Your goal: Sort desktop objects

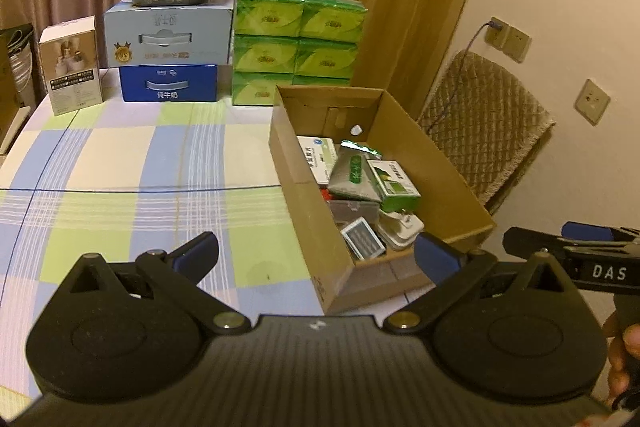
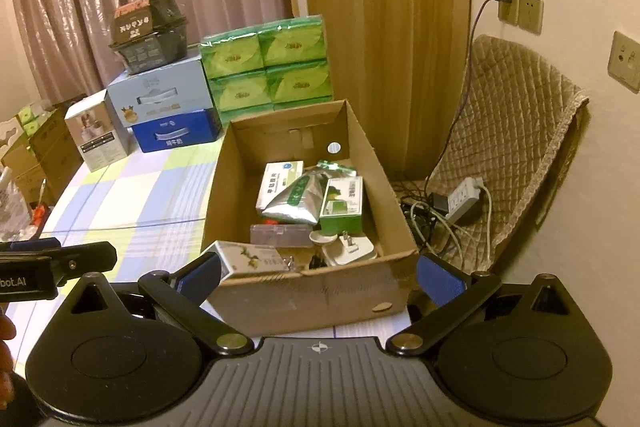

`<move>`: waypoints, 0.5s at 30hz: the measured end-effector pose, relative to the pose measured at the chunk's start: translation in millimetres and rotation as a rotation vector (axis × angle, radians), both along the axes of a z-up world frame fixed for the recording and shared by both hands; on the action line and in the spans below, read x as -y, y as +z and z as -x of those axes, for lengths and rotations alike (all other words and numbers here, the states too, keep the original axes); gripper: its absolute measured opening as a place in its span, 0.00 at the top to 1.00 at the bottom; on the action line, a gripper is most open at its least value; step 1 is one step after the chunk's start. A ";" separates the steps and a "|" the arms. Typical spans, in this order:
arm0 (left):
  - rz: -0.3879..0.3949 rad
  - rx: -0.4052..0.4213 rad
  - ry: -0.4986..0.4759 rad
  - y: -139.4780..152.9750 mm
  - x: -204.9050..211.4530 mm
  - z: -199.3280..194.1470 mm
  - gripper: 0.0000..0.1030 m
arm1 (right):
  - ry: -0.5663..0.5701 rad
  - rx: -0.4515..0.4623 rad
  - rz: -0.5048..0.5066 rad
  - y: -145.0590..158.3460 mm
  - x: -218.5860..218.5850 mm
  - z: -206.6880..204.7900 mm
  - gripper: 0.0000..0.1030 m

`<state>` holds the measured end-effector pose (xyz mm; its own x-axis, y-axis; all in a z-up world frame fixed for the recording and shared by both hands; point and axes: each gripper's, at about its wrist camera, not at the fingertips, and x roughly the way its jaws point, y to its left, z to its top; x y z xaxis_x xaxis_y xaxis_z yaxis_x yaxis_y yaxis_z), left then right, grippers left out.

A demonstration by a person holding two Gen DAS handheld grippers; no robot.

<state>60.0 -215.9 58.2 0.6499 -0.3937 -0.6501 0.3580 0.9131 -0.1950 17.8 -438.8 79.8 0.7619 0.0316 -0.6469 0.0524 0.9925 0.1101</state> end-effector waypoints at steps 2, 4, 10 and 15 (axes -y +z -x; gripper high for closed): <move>-0.015 -0.001 -0.010 1.1 -0.5 9.1 0.01 | -0.001 -0.002 0.000 2.3 -0.3 7.5 0.02; -0.023 -0.002 -0.014 1.2 -1.2 16.6 0.01 | 0.000 -0.001 0.006 4.8 -1.8 15.0 0.02; -0.038 0.016 -0.022 2.5 -4.4 43.9 0.01 | 0.003 -0.002 0.020 7.8 -9.2 37.5 0.02; -0.030 0.021 -0.014 3.6 -9.9 64.3 0.01 | 0.020 0.011 0.034 13.2 -19.3 58.1 0.02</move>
<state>-4.3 -206.0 61.8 0.6579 -0.3829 -0.6485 0.3742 0.9135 -0.1597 -40.4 -419.6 93.0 0.7687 0.0251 -0.6392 0.0310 0.9966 0.0763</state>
